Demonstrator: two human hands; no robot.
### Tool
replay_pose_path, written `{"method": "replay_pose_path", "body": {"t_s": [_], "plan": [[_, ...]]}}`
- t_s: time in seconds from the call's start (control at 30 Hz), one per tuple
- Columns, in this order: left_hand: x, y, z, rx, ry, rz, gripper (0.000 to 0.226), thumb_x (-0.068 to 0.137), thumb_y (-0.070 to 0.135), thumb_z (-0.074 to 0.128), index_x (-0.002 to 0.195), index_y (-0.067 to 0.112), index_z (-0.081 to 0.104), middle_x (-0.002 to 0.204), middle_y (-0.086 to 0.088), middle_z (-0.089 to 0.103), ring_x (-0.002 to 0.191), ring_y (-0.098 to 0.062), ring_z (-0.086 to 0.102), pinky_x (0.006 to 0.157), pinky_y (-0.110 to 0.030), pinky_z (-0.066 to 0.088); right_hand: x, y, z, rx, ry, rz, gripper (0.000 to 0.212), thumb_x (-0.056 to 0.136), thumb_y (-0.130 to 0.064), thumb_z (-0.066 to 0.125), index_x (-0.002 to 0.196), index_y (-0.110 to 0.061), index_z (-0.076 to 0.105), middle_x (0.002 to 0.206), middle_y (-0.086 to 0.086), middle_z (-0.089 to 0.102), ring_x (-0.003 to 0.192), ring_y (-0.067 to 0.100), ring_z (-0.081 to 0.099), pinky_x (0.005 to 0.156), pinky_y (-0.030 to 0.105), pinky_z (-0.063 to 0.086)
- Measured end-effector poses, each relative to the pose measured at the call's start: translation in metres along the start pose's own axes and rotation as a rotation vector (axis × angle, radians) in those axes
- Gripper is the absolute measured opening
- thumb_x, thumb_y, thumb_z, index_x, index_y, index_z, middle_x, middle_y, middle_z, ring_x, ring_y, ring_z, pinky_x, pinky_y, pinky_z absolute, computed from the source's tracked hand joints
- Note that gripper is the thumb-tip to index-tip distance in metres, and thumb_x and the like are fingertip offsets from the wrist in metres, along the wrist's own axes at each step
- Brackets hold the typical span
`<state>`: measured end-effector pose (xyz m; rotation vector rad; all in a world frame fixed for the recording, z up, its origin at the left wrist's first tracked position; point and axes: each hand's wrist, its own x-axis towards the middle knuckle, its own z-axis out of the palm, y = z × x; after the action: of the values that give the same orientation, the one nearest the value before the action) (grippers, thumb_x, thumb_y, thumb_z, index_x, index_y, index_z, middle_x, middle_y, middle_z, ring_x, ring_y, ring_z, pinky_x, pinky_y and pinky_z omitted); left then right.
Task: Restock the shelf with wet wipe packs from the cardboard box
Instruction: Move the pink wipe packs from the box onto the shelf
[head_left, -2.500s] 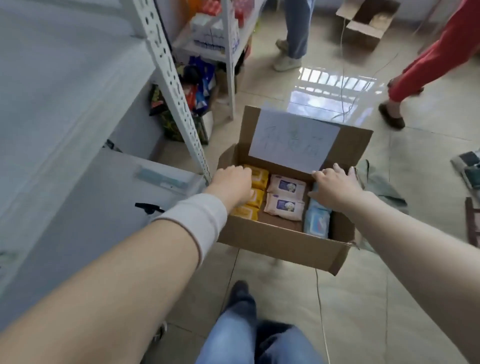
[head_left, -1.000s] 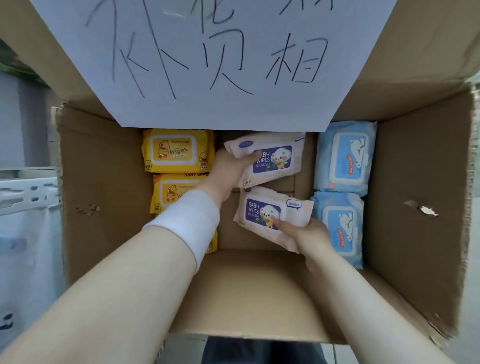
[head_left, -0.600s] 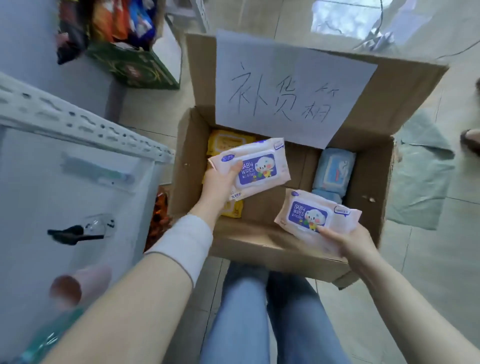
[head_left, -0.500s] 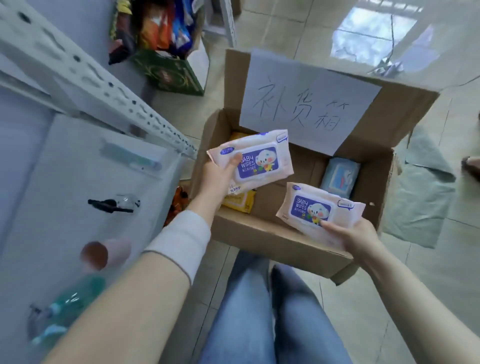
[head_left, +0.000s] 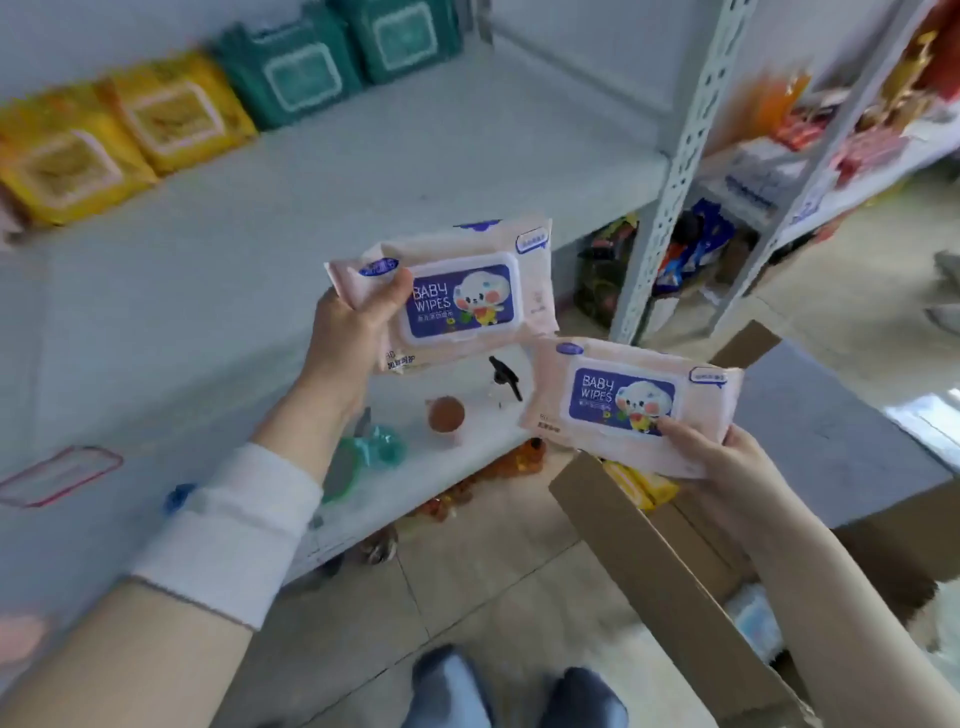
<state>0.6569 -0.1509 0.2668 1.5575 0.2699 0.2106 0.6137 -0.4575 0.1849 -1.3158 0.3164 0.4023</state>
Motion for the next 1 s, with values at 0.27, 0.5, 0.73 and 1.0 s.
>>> {"method": "replay_pose_path", "body": {"t_s": [0.27, 0.5, 0.73, 1.0], "plan": [[-0.023, 0.069, -0.251, -0.078, 0.358, 0.176, 0.015, 0.077, 0.020, 0.067, 0.092, 0.017, 0.065, 0.077, 0.010, 0.075, 0.074, -0.007, 0.071, 0.068, -0.026, 0.058, 0.004, -0.034, 0.238, -0.112, -0.300, -0.141, 0.081, 0.032, -0.053, 0.087, 0.103, -0.024, 0.061, 0.094, -0.005, 0.075, 0.090, 0.015, 0.072, 0.072, 0.033, 0.060], [-0.029, 0.045, -0.465, 0.001, 0.569, 0.082, 0.007, 0.090, 0.017, 0.059, 0.091, 0.020, 0.065, 0.075, 0.009, 0.074, 0.067, -0.004, 0.070, 0.063, -0.024, 0.058, 0.030, -0.002, 0.437, -0.156, -0.483, -0.123, 0.092, 0.026, -0.049, 0.091, 0.103, -0.007, 0.063, 0.094, 0.005, 0.076, 0.085, 0.019, 0.073, 0.064, 0.025, 0.057], [0.024, 0.020, -0.583, -0.029, 0.592, -0.032, 0.012, 0.094, 0.019, 0.052, 0.098, 0.020, 0.063, 0.077, 0.011, 0.075, 0.070, -0.004, 0.071, 0.060, -0.022, 0.058, 0.094, 0.008, 0.583, -0.226, -0.613, -0.155, 0.085, 0.034, -0.048, 0.089, 0.107, -0.012, 0.064, 0.102, 0.004, 0.074, 0.093, 0.018, 0.071, 0.073, 0.030, 0.059], [0.089, 0.004, -0.654, 0.106, 0.614, -0.094, 0.012, 0.094, 0.020, 0.052, 0.088, 0.023, 0.061, 0.065, 0.017, 0.072, 0.061, 0.004, 0.068, 0.056, -0.014, 0.054, 0.158, 0.009, 0.700, -0.325, -0.563, -0.192, 0.075, 0.055, -0.037, 0.085, 0.120, -0.011, 0.059, 0.114, 0.006, 0.069, 0.100, 0.021, 0.067, 0.083, 0.038, 0.057]]}}
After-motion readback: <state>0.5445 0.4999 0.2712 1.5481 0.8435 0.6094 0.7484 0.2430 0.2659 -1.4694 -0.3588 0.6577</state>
